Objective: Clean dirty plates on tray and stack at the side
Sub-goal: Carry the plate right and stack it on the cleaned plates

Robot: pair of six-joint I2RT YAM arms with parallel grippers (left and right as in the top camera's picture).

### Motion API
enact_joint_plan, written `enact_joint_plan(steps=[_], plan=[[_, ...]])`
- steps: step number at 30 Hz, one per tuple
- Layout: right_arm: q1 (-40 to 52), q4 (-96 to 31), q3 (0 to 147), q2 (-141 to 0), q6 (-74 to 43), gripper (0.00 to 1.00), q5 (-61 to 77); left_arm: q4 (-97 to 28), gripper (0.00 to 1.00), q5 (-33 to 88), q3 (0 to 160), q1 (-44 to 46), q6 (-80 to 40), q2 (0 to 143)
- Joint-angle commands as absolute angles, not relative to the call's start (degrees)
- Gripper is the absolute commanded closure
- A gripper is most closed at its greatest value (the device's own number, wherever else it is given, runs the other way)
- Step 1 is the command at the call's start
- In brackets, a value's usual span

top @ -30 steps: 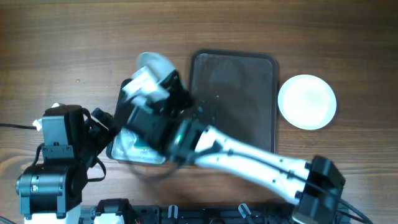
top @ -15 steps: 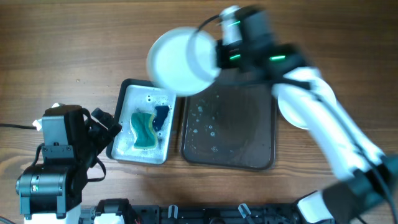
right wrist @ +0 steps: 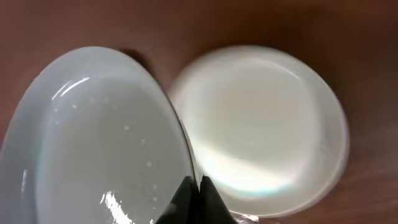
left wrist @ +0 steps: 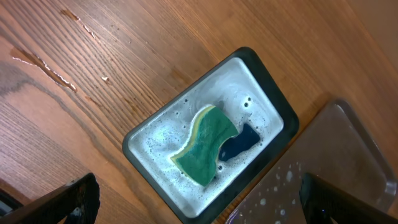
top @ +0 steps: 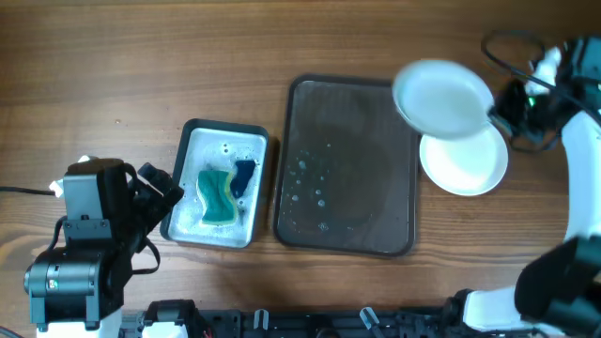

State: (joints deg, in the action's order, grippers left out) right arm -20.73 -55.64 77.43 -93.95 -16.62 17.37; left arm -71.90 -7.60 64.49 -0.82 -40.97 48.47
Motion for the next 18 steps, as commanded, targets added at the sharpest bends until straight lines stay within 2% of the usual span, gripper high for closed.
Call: enact_joint_plan(steps=[1, 7, 12, 13, 14, 15, 18], plan=[[-25.23, -53.19, 70.26, -95.24, -18.96, 0.96, 17.87, -71.85, 0.00, -7.11, 65.28, -1.26, -40.69, 48.49], [-28.84, -50.57, 63.20, -95.26, -24.03, 0.96, 6.68, -71.85, 0.00, -7.11, 65.28, -1.26, -40.69, 48.49], [-28.91, -50.81, 62.76, -95.24, -24.32, 0.96, 5.26, -71.85, 0.00, -7.11, 65.28, -1.26, -40.71, 48.49], [-28.91, -50.94, 62.89, -95.13, -24.88, 0.88, 5.39, -71.85, 0.00, -7.11, 65.28, -1.26, -40.69, 48.49], [-28.91, -51.33, 63.33, -94.87, -25.56, 0.70, 6.07, -71.85, 0.00, -7.11, 65.28, -1.26, -40.69, 48.49], [-28.86, -51.72, 63.88, -94.35, -25.19, 0.60, 7.22, -71.85, 0.00, -7.11, 65.28, -1.26, -40.69, 48.49], [-28.10, -53.19, 65.71, -91.64, -21.37, 0.53, 11.38, -71.85, 0.00, -7.11, 65.28, -1.26, -40.69, 48.49]])
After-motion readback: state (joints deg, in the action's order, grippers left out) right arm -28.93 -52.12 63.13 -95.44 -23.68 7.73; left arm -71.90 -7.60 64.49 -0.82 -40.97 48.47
